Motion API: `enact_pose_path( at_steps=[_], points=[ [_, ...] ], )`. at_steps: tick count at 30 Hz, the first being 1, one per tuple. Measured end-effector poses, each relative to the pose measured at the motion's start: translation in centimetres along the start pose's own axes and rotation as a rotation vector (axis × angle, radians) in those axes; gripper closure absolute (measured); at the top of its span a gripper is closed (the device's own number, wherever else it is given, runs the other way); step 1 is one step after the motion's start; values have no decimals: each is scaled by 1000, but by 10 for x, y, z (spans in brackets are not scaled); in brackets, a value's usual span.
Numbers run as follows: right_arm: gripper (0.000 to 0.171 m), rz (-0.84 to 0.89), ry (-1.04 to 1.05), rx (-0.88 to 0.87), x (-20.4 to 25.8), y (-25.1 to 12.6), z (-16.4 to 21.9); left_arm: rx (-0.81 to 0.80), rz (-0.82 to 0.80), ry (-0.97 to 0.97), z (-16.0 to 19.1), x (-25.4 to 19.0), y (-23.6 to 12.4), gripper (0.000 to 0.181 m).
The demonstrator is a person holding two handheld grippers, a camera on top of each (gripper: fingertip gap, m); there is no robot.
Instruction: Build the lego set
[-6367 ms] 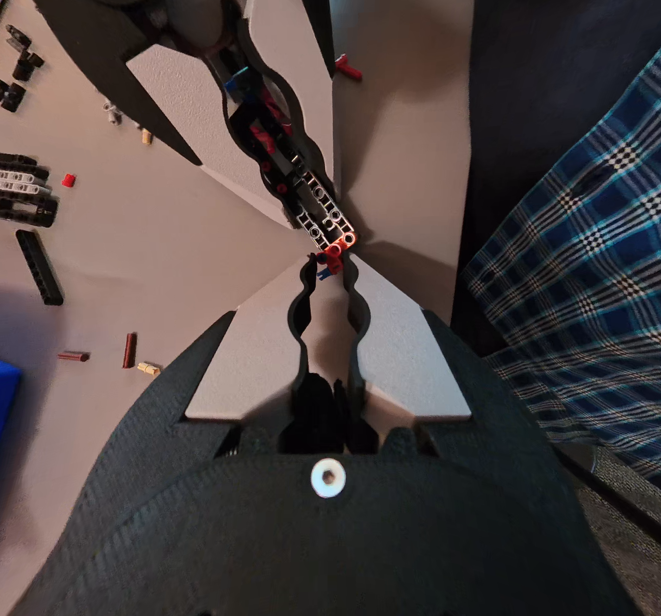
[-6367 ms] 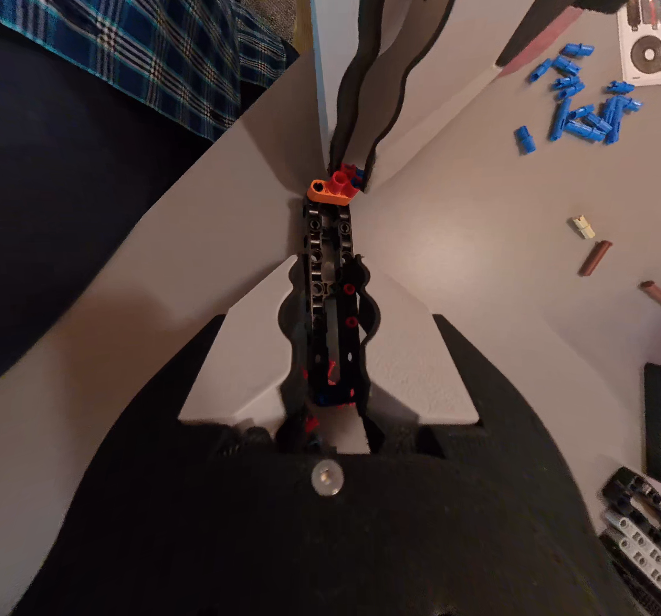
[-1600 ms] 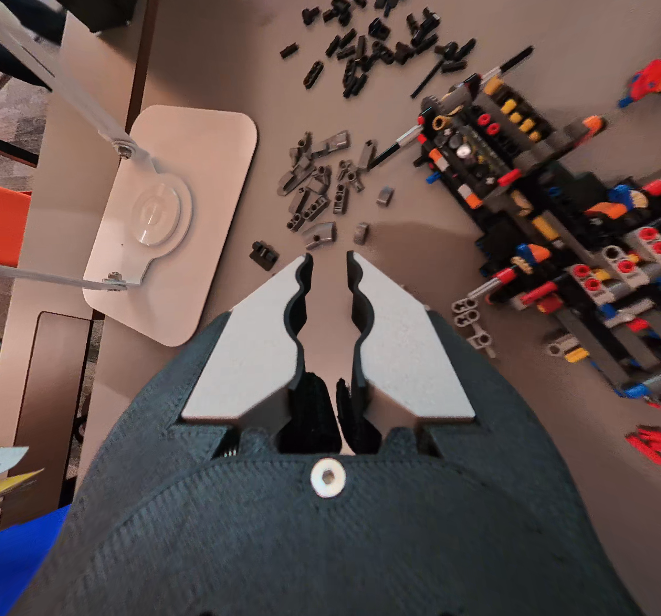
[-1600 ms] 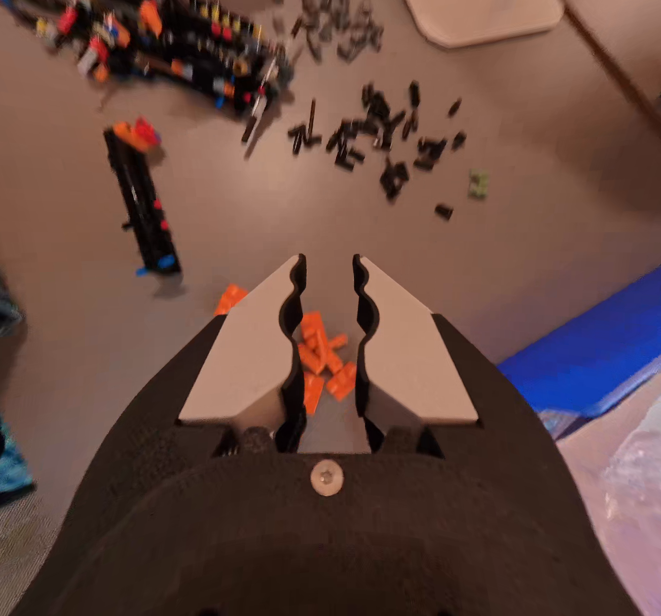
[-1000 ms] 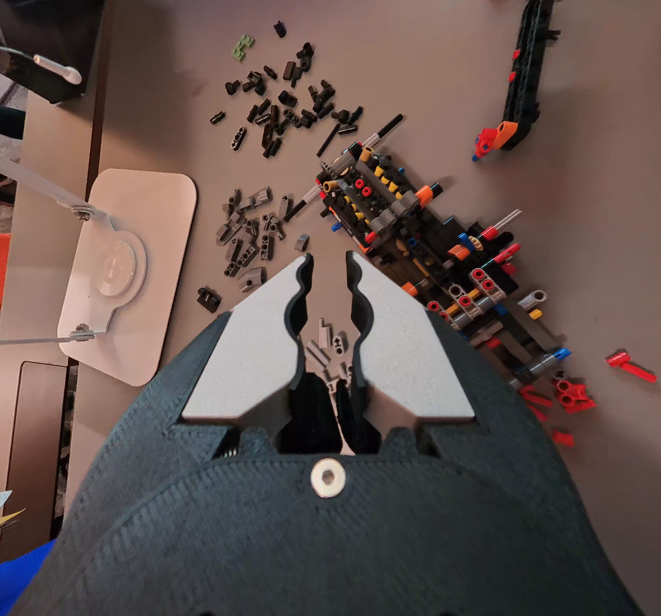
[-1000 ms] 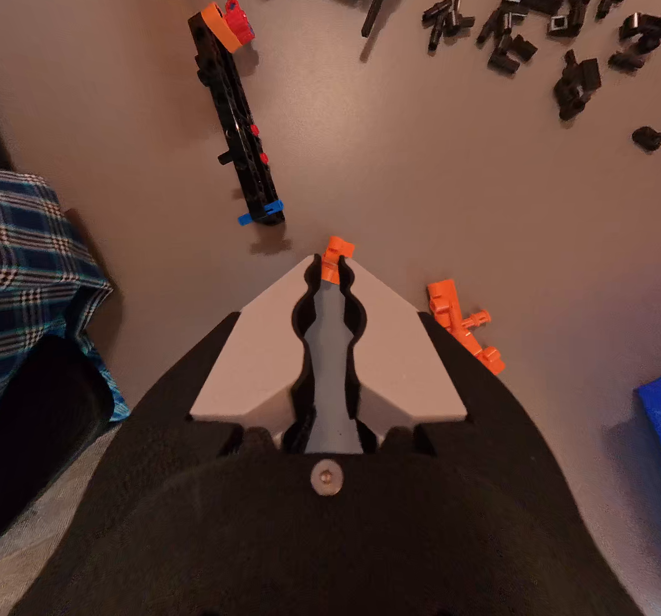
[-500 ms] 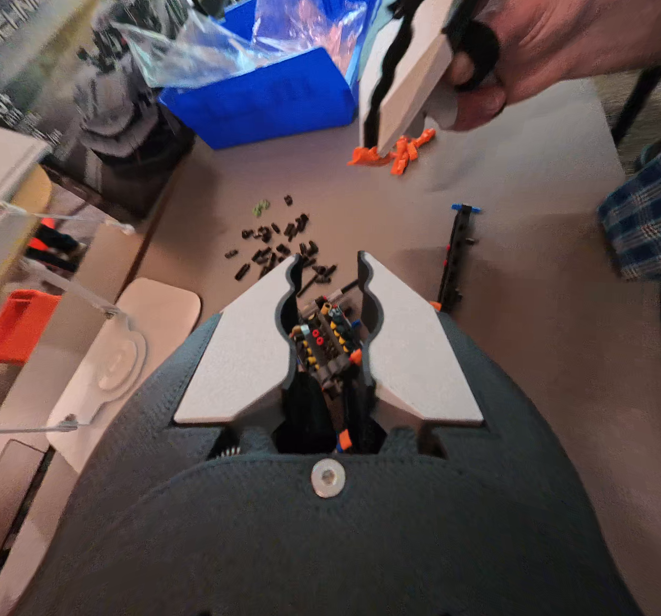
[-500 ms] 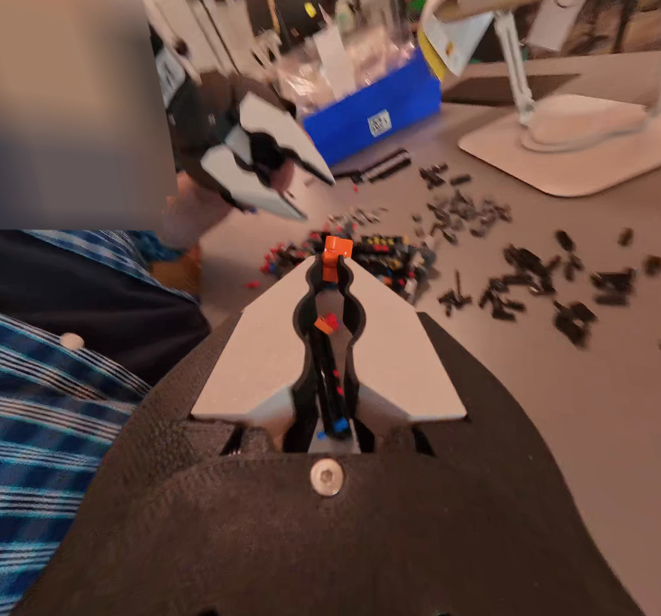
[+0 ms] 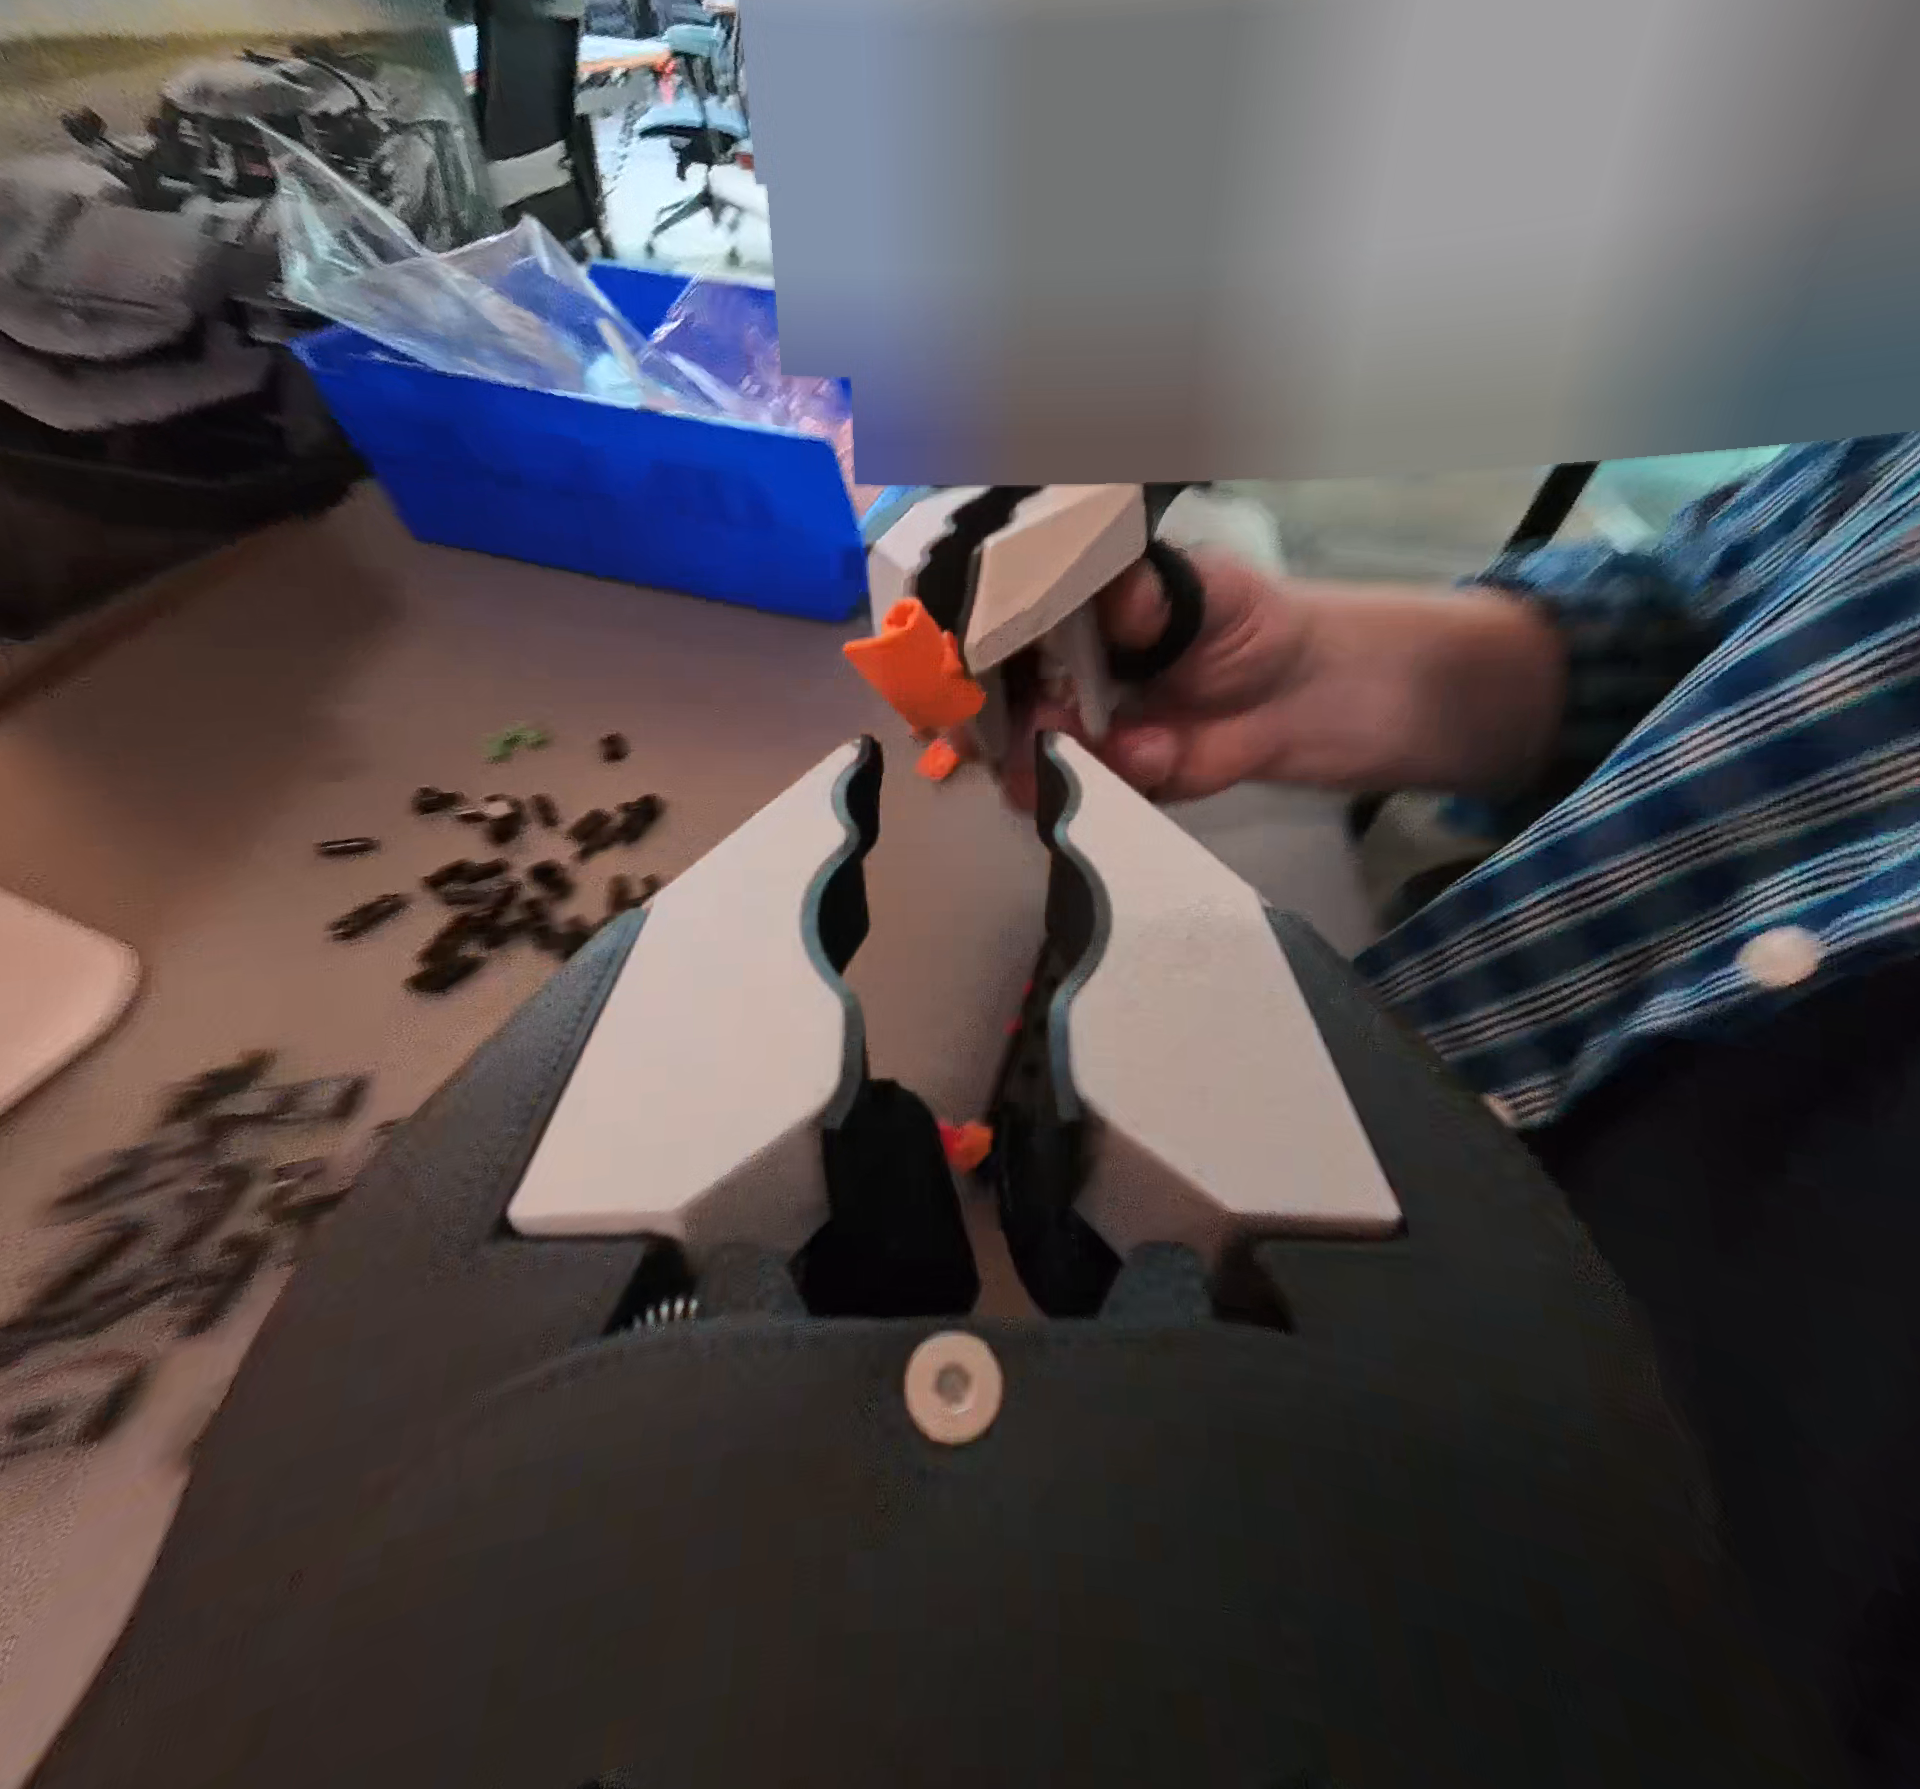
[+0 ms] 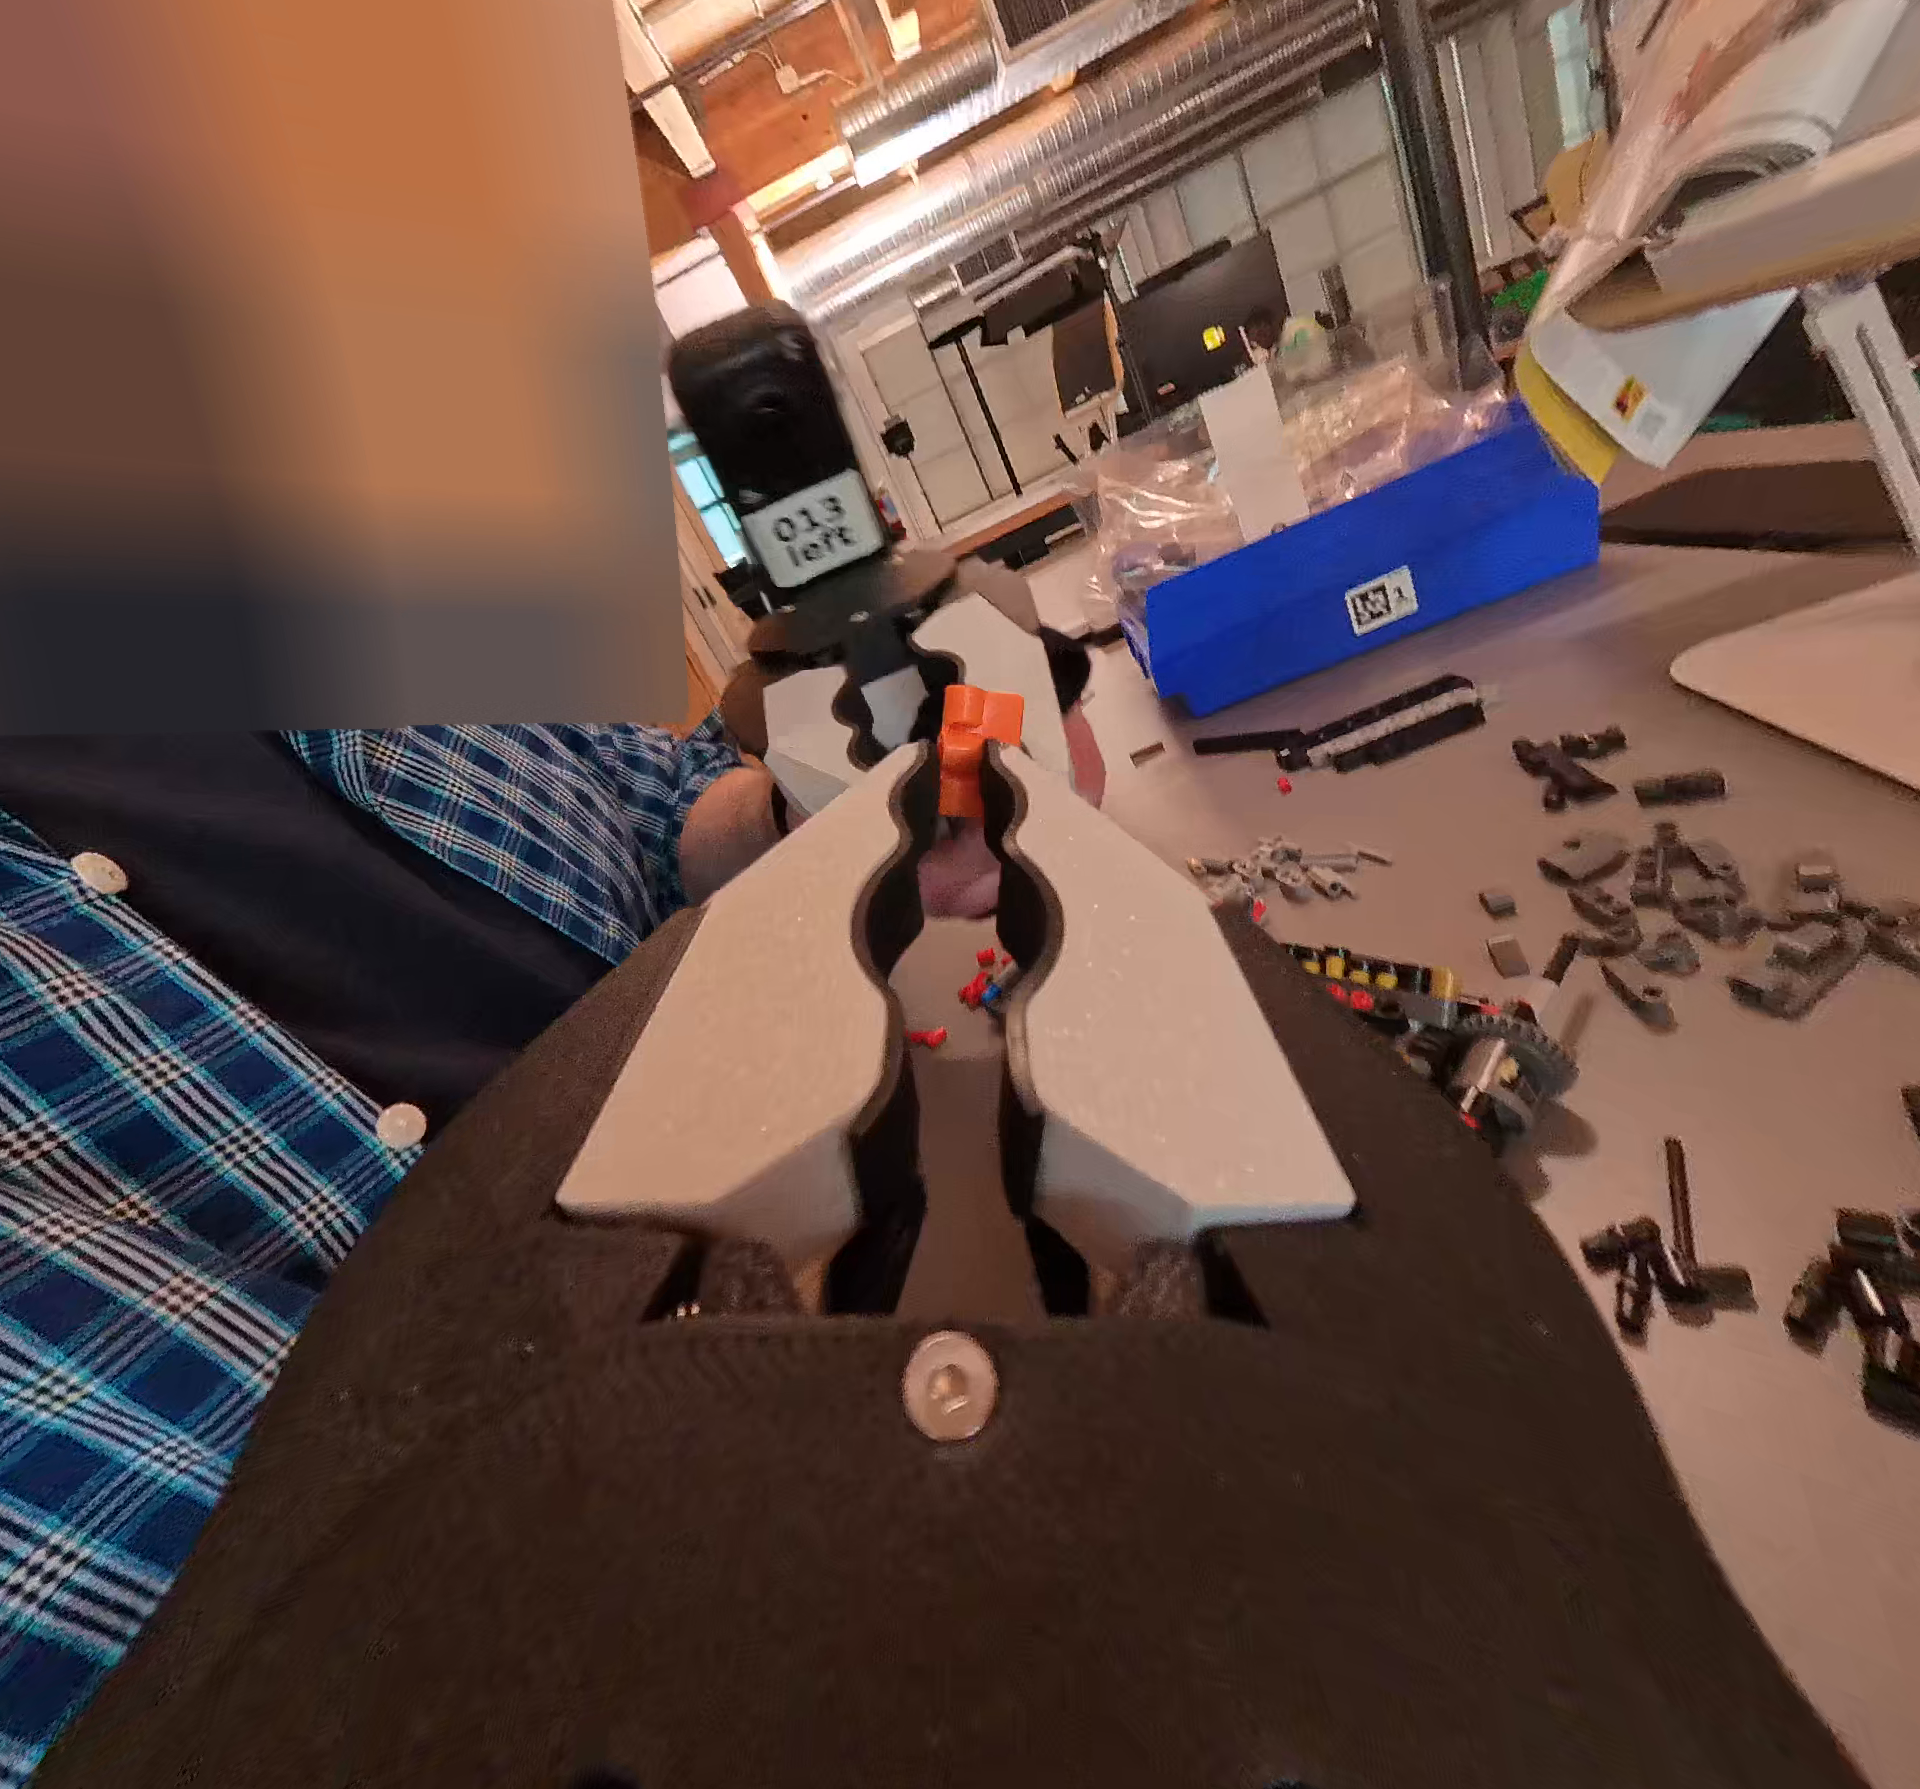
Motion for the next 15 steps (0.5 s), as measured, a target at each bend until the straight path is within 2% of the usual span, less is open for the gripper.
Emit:
enact_pose_path(
  at_steps=[2,6,15],
  points=[
    [166,-32,7,-24,3,2,-2,-124,71,-85,-8,-3,-1,156],
    [166,-88,28,-56,6,3,-4,-250,111,-149,-15,-2,-3,159],
    [166,-127,47,-71,8,1,-2,-304,146,-168,-11,-2,-2,168]
  ],
)
Point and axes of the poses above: each gripper's, where its closed fingertips meet, y out along the fingers, z out of its underside, x = y × z across the jaws, the point moved 3 cm from there along -y, back along the fingers, and after that the axes turned 15 degrees about z, right-handed, at the moved point
